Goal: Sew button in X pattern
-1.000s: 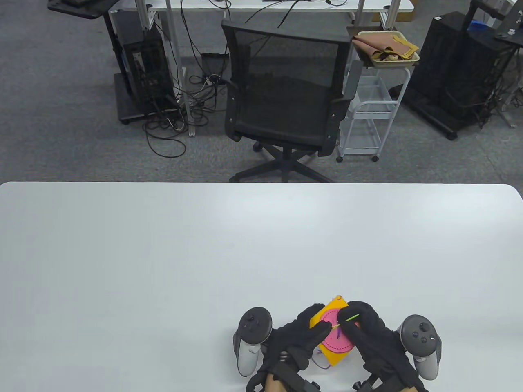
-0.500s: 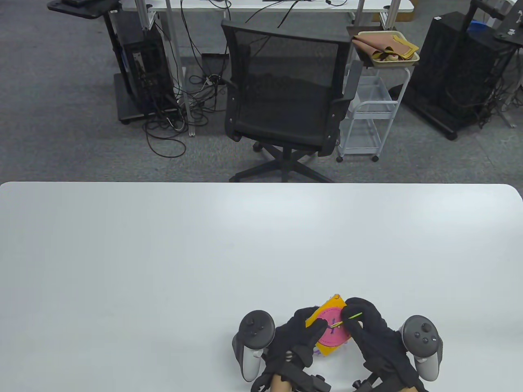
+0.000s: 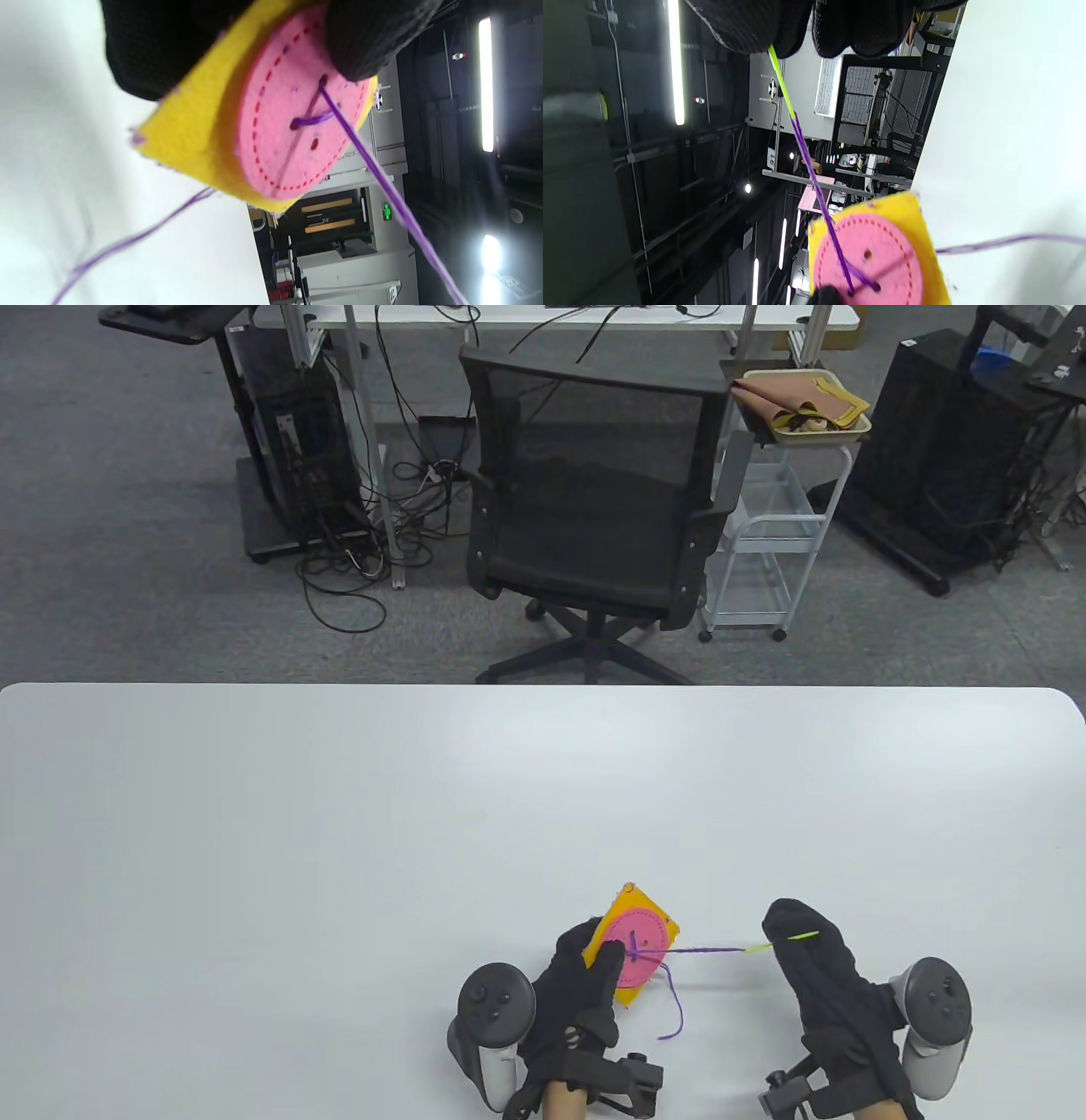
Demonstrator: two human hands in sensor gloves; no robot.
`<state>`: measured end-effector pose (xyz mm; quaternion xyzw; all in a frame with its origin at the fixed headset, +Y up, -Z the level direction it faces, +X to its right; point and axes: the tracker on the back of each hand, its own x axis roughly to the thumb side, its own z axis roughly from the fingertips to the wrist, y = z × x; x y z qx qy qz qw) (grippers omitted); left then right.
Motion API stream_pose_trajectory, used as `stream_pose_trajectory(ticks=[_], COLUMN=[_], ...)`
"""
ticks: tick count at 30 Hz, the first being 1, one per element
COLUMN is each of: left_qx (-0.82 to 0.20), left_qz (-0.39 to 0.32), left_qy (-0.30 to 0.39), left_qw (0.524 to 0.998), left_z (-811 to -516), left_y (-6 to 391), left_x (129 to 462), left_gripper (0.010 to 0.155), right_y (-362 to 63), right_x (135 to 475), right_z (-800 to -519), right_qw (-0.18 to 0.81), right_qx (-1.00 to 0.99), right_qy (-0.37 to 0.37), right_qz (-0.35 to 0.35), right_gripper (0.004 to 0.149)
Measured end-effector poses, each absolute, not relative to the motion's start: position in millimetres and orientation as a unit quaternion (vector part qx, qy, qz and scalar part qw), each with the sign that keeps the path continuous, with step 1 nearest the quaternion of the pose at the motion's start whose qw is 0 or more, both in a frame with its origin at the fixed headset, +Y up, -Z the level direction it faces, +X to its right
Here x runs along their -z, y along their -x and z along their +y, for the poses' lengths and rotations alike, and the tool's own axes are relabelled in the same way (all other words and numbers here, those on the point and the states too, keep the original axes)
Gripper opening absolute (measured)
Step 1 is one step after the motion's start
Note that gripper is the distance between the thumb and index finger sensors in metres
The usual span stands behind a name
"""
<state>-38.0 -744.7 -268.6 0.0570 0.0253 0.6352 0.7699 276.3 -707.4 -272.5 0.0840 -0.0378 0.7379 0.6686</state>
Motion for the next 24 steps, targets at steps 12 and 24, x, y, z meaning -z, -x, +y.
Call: stream_pose_trajectory(ticks=[12,24], left_qx=[-0.630,-0.636], left_qz=[0.068,0.101], left_qy=[-0.096,-0.117], left_qw=[0.767,0.756], left_z=[-749.5,-755.3], left_y=[54.6,68.0], left_x=[267.8,266.3], left_gripper=[0.042,0.041], right_y=[-298.7,-312.1], right_x=[277.6,279.4], right_z=[-712.5,-715.2], right_qw=[0.710,0.723], right_qx=[-0.702,-0.688], right_qy=[-0.029,0.007], right_qz=[-0.051,-0.058], right_gripper=[0.040,0.042])
